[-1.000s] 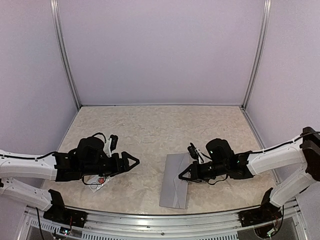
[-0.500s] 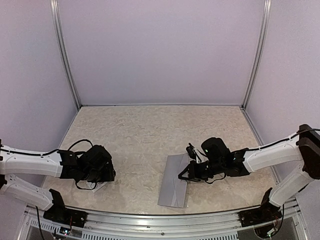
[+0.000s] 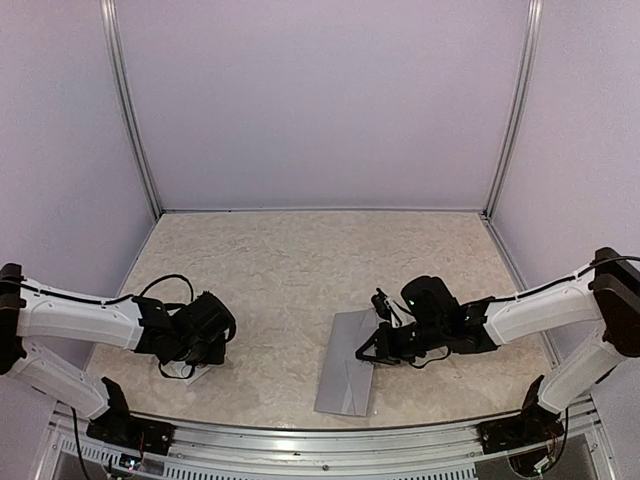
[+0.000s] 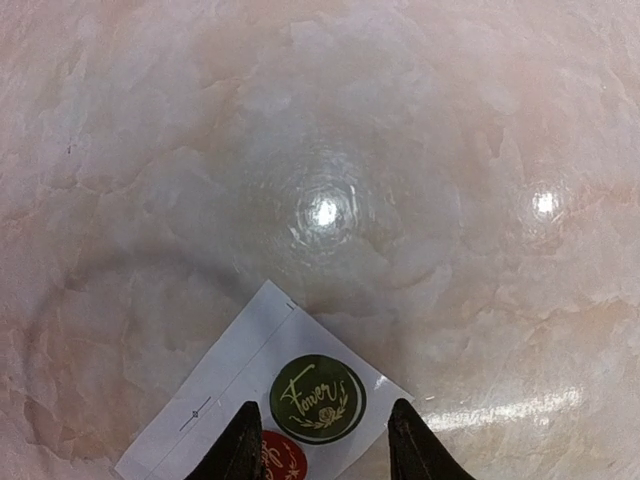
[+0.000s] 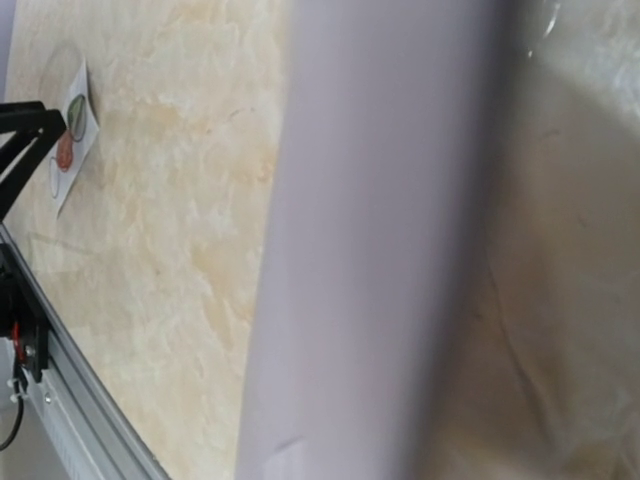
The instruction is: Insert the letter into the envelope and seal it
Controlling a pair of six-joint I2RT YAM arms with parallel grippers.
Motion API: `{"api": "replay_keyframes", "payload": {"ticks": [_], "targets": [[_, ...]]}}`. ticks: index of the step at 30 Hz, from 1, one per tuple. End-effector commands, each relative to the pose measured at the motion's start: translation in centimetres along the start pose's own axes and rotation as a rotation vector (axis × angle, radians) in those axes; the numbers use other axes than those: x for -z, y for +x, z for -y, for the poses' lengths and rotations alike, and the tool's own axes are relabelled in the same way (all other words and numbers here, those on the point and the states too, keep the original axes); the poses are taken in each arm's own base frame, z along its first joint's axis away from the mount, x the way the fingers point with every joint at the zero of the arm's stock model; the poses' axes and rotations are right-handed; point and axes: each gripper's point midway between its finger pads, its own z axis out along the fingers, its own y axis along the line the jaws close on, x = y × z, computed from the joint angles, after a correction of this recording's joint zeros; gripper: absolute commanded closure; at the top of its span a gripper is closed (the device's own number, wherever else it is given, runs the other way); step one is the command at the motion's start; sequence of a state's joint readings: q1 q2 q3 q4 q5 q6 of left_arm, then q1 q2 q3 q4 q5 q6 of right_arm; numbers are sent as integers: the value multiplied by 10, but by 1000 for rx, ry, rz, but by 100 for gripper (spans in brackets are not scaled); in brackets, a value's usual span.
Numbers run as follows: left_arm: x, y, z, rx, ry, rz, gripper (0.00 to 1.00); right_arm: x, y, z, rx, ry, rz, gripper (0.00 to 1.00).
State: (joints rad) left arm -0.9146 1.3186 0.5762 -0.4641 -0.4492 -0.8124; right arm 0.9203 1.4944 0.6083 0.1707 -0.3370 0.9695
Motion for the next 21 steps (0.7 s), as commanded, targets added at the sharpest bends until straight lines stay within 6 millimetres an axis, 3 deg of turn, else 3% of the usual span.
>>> {"api": "replay_keyframes", "payload": {"ticks": [1, 21], "targets": [[-2, -10, 1, -35, -22, 28, 63, -3, 3, 5, -6, 3, -7, 100], [-17, -6, 3, -91, -45, 23, 72, -2, 6, 3, -15, -16, -18, 100]]}}
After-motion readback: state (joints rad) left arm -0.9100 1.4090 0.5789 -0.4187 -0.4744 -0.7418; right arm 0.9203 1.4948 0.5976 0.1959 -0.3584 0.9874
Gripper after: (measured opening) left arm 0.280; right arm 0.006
